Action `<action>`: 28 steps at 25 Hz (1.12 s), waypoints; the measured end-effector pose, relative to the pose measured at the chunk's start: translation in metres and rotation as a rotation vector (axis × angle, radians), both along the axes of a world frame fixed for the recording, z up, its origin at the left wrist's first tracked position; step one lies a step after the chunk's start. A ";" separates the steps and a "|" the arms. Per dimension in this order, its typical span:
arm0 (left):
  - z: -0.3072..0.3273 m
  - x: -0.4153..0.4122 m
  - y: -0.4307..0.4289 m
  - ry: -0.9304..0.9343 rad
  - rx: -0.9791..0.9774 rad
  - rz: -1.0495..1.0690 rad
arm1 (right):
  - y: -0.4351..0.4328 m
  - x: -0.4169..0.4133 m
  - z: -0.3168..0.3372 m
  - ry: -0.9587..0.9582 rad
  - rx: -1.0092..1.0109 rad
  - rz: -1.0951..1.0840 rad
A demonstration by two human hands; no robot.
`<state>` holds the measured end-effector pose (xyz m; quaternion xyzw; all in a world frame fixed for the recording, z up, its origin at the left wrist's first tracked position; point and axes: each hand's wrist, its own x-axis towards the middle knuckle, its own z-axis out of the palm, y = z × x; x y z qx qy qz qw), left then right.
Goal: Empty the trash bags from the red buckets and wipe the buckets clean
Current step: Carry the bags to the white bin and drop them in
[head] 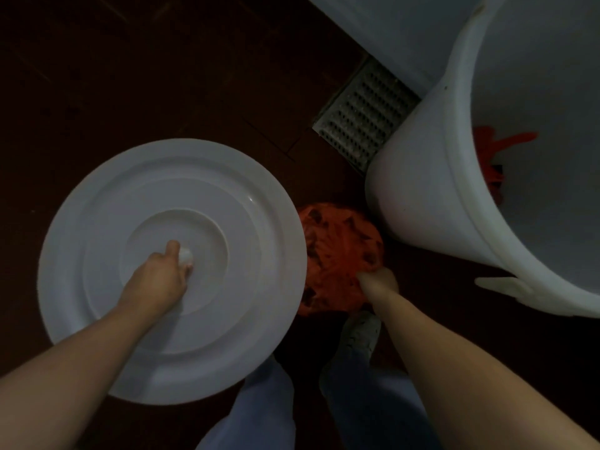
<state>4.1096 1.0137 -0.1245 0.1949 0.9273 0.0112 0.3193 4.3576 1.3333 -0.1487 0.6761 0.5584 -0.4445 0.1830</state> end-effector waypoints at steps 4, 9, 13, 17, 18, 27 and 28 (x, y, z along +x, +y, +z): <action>0.037 -0.006 -0.002 -0.002 -0.037 0.020 | 0.000 -0.017 0.029 0.038 0.062 0.059; 0.112 -0.018 -0.016 0.004 -0.047 0.056 | -0.012 -0.062 0.116 0.079 0.117 0.274; 0.204 -0.034 -0.030 0.041 -0.084 0.106 | -0.025 -0.105 0.211 0.177 0.143 0.285; 0.311 -0.051 -0.038 0.078 -0.072 0.152 | -0.013 -0.144 0.324 0.246 0.153 0.248; 0.339 -0.056 -0.040 0.091 -0.069 0.163 | -0.008 -0.152 0.355 0.272 0.152 0.225; 0.525 -0.107 -0.001 0.280 0.042 0.134 | 0.058 -0.205 0.567 0.492 0.241 0.009; 0.540 -0.110 0.009 0.293 0.068 0.135 | 0.067 -0.205 0.588 0.498 0.251 -0.004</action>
